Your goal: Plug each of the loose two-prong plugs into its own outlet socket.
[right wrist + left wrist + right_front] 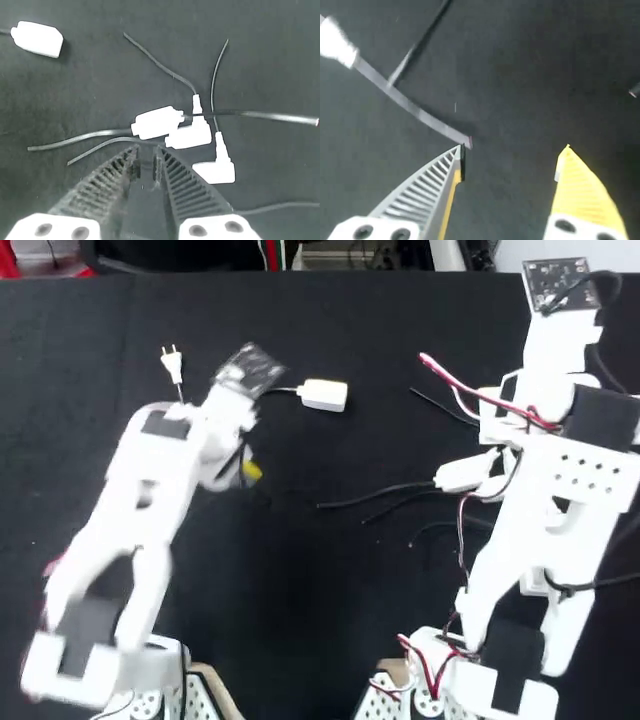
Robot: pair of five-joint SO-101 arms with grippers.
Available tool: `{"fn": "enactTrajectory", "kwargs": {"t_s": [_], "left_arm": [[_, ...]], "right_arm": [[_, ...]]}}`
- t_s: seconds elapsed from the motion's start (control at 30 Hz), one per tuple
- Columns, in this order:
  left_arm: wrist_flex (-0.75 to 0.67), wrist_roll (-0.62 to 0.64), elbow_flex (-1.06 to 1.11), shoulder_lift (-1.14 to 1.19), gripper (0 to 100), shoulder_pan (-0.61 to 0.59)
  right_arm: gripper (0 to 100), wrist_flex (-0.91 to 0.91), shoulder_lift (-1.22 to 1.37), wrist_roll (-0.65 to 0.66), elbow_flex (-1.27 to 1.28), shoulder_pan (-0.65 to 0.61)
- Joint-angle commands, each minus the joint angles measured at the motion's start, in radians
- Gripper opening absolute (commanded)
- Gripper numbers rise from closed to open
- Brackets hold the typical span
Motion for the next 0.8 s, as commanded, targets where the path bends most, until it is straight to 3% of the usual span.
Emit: {"fn": "enactTrajectory", "kwargs": {"t_s": [0.0,0.17,0.33,0.47,0.6,0.77], "left_arm": [[-0.051,-0.193,-0.390,0.373,30,0.018],[-0.087,-0.384,-0.630,0.651,29,0.025],[0.026,-0.549,-0.719,0.663,11,0.013],[0.003,-0.557,-0.731,0.644,3,-0.077],[-0.092,-0.525,-0.740,0.643,4,-0.156],[-0.270,-0.408,-0.777,0.703,11,-0.157]], "right_arm": [[4.7,0.032,0.005,-0.006,-0.042,0.011],[4.7,0.031,0.021,0.038,-0.031,0.005],[4.8,0.031,0.084,0.057,-0.031,0.011],[4.9,0.029,0.143,0.058,-0.035,0.009],[4.9,-0.003,0.173,0.058,-0.031,0.009],[4.9,-0.008,0.179,0.057,-0.031,-0.011]]}}
